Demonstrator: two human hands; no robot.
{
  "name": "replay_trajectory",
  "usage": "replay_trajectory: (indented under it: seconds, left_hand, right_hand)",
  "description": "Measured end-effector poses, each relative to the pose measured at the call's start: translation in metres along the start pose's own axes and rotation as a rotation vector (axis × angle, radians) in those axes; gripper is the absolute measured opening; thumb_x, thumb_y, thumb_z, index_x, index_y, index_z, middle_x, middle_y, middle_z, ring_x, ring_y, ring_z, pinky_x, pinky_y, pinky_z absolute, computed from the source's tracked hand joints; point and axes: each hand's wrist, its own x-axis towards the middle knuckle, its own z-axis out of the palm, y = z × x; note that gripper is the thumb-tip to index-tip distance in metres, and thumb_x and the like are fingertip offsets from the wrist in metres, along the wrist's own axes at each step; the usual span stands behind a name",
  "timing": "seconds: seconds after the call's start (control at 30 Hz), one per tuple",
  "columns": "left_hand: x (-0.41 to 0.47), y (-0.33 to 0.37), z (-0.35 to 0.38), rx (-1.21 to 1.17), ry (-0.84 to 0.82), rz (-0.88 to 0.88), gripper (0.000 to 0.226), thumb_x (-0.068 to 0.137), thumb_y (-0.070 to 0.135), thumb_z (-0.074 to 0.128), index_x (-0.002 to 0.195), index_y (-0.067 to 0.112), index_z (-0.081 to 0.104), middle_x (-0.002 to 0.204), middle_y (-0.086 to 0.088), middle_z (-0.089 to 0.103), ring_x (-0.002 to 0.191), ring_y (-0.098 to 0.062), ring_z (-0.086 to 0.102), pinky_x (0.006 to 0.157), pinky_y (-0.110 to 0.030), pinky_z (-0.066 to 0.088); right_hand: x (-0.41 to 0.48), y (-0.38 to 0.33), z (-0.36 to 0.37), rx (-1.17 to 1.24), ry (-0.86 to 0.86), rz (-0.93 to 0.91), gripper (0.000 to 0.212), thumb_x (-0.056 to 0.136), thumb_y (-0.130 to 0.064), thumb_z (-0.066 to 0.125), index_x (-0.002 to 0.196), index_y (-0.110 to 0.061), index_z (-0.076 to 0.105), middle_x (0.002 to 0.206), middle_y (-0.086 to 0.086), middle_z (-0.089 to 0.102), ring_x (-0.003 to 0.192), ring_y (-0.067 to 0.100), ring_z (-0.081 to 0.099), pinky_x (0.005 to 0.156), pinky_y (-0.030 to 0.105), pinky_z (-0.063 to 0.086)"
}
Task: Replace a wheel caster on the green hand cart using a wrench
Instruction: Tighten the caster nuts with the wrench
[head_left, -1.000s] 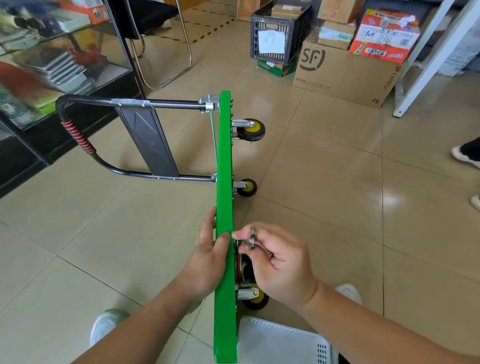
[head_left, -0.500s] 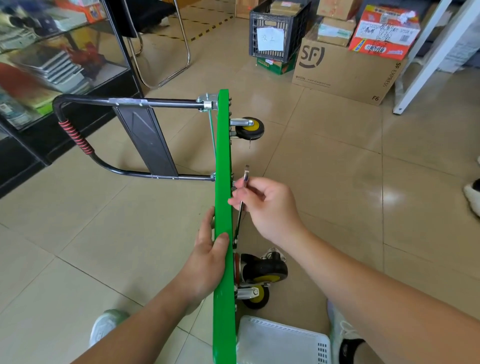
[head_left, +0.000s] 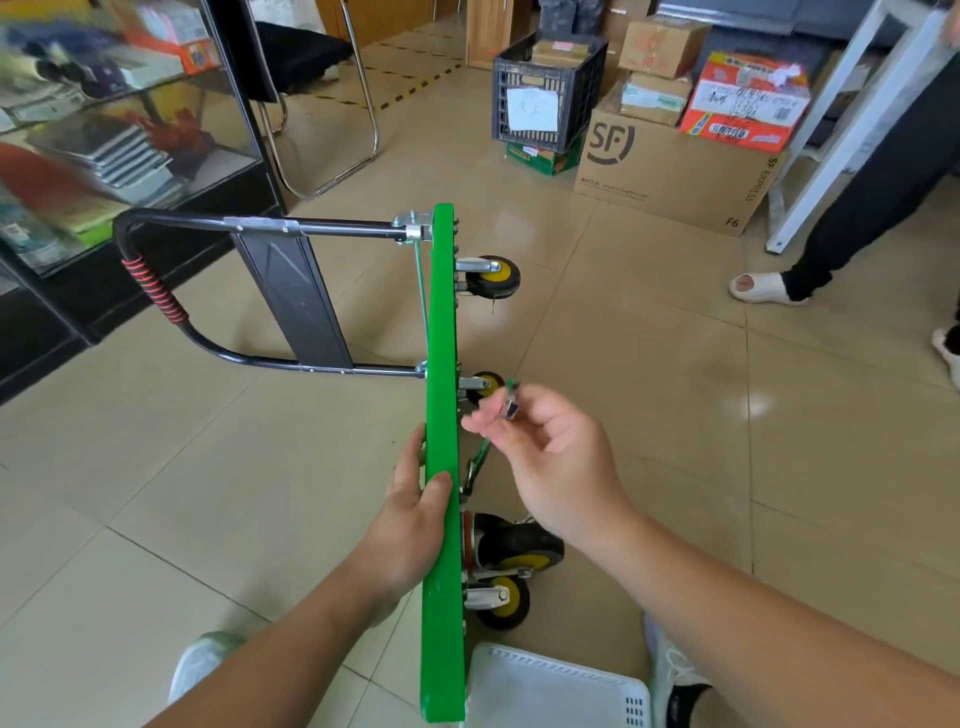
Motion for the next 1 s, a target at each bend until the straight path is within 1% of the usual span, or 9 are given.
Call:
replay_trajectory:
  seconds: [0.1, 0.2, 0.33, 0.5, 0.6, 0.73, 0.87, 0.93, 1.0]
  left_hand:
    - [0.002, -0.003, 0.000, -0.016, 0.012, 0.004, 0.056, 0.100, 0.053, 0.039, 0.147, 0.068, 0.013, 0.142, 0.000, 0.055, 0.106, -0.025, 0.068, 0.094, -0.051, 0.058]
    - [0.005, -0.006, 0.000, -0.032, -0.004, 0.025, 0.059, 0.091, 0.063, 0.040, 0.144, 0.072, 0.016, 0.150, 0.002, 0.050, 0.122, -0.019, 0.062, 0.102, -0.050, 0.054]
    - [0.007, -0.007, 0.001, -0.046, -0.008, 0.035, 0.061, 0.090, 0.066, 0.040, 0.144, 0.072, 0.015, 0.152, 0.006, 0.047, 0.128, -0.016, 0.057, 0.106, -0.048, 0.050]
    - [0.007, -0.008, 0.001, -0.074, -0.028, 0.043, 0.059, 0.096, 0.057, 0.042, 0.148, 0.067, 0.016, 0.144, 0.005, 0.056, 0.122, -0.014, 0.063, 0.107, -0.047, 0.050]
    - [0.009, -0.011, 0.000, -0.073, 0.001, 0.030, 0.059, 0.094, 0.049, 0.044, 0.141, 0.074, 0.019, 0.143, -0.005, 0.054, 0.120, -0.023, 0.061, 0.108, -0.051, 0.048]
    - [0.010, -0.012, 0.001, -0.089, 0.007, 0.018, 0.056, 0.103, 0.042, 0.043, 0.148, 0.066, 0.019, 0.144, 0.000, 0.053, 0.119, -0.025, 0.061, 0.108, -0.052, 0.048]
    - [0.010, -0.012, 0.000, -0.067, 0.008, 0.036, 0.059, 0.094, 0.057, 0.045, 0.145, 0.072, 0.019, 0.152, 0.004, 0.050, 0.132, -0.016, 0.056, 0.115, -0.050, 0.042]
    - [0.009, -0.012, 0.000, -0.086, 0.002, 0.028, 0.058, 0.093, 0.061, 0.045, 0.145, 0.071, 0.020, 0.148, 0.007, 0.054, 0.129, -0.014, 0.059, 0.112, -0.049, 0.046]
    - [0.008, -0.011, 0.000, -0.087, -0.005, 0.035, 0.058, 0.093, 0.062, 0.044, 0.146, 0.070, 0.020, 0.147, 0.009, 0.055, 0.127, -0.013, 0.061, 0.110, -0.048, 0.048]
  right_hand:
    - [-0.024, 0.013, 0.007, -0.097, -0.028, -0.193, 0.013, 0.091, 0.006, 0.066, 0.100, 0.000, 0.071, 0.101, 0.009, 0.076, 0.099, 0.010, 0.073, 0.090, 0.020, 0.055]
    - [-0.036, 0.029, 0.007, -0.176, -0.045, -0.357, 0.018, 0.088, 0.011, 0.063, 0.103, 0.004, 0.071, 0.105, 0.012, 0.073, 0.102, 0.010, 0.072, 0.087, 0.023, 0.057]
    - [-0.038, 0.043, 0.009, -0.213, -0.031, -0.450, 0.025, 0.088, 0.017, 0.059, 0.105, 0.003, 0.070, 0.107, 0.014, 0.071, 0.104, 0.015, 0.071, 0.084, 0.028, 0.060]
    - [-0.030, 0.045, 0.007, -0.236, -0.063, -0.548, 0.018, 0.099, -0.003, 0.052, 0.108, -0.002, 0.067, 0.105, 0.014, 0.072, 0.097, 0.020, 0.073, 0.078, 0.032, 0.062]
    - [-0.047, 0.051, 0.005, -0.278, -0.136, -0.639, 0.024, 0.101, -0.003, 0.039, 0.106, -0.003, 0.063, 0.106, 0.015, 0.072, 0.106, 0.022, 0.071, 0.086, 0.035, 0.060]
    - [-0.059, 0.063, 0.009, -0.287, -0.099, -0.685, 0.026, 0.103, -0.001, 0.036, 0.105, -0.003, 0.062, 0.107, 0.016, 0.071, 0.114, 0.024, 0.068, 0.092, 0.040, 0.059]
    - [-0.042, 0.060, 0.011, -0.271, -0.007, -0.583, 0.026, 0.090, 0.016, 0.053, 0.106, 0.002, 0.068, 0.107, 0.014, 0.073, 0.101, 0.018, 0.073, 0.081, 0.031, 0.062]
    - [-0.030, 0.054, 0.008, -0.250, 0.031, -0.521, 0.017, 0.093, 0.008, 0.057, 0.103, 0.004, 0.070, 0.103, 0.012, 0.074, 0.094, 0.013, 0.073, 0.080, 0.025, 0.061]
    - [-0.022, 0.047, 0.007, -0.262, 0.011, -0.510, 0.020, 0.101, -0.009, 0.054, 0.101, 0.002, 0.071, 0.101, 0.009, 0.074, 0.094, 0.013, 0.073, 0.081, 0.027, 0.061]
